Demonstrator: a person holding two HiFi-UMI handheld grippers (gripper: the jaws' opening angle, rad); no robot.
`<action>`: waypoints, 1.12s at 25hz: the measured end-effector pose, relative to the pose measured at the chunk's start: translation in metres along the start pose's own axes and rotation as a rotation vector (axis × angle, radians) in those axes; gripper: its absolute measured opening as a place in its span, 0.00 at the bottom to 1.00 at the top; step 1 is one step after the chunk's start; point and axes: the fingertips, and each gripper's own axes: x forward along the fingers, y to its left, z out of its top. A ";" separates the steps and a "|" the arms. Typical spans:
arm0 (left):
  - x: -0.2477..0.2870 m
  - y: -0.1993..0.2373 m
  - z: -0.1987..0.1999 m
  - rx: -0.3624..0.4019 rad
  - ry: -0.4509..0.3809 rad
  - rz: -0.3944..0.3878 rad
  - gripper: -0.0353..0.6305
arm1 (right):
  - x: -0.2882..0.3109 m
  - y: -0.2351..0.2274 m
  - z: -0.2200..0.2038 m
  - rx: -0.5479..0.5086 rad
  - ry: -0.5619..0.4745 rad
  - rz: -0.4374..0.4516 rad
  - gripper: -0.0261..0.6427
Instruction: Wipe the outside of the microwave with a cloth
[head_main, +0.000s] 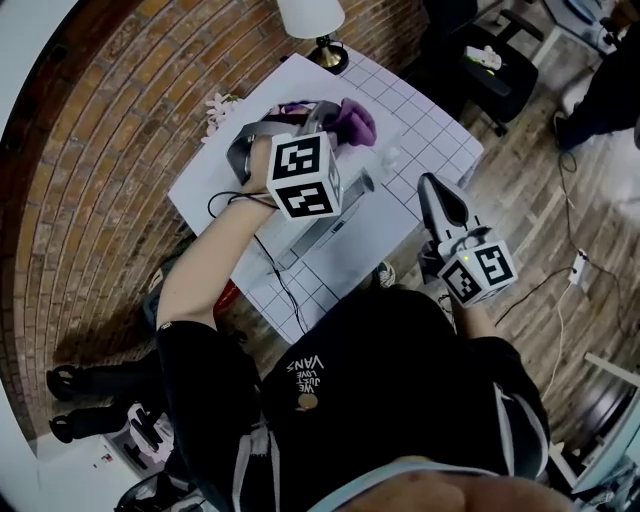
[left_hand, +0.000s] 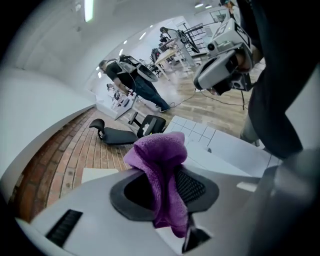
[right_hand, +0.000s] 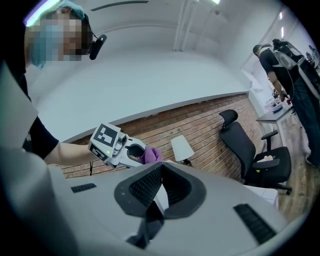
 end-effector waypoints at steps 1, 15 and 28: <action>-0.011 -0.003 -0.005 -0.032 -0.020 0.015 0.25 | 0.003 0.010 -0.002 -0.004 0.004 0.019 0.04; -0.169 -0.106 -0.126 -0.387 -0.150 0.186 0.25 | 0.027 0.173 -0.053 -0.025 0.073 0.193 0.04; -0.219 -0.236 -0.198 -0.830 -0.448 0.426 0.25 | 0.014 0.257 -0.095 -0.036 0.118 0.216 0.04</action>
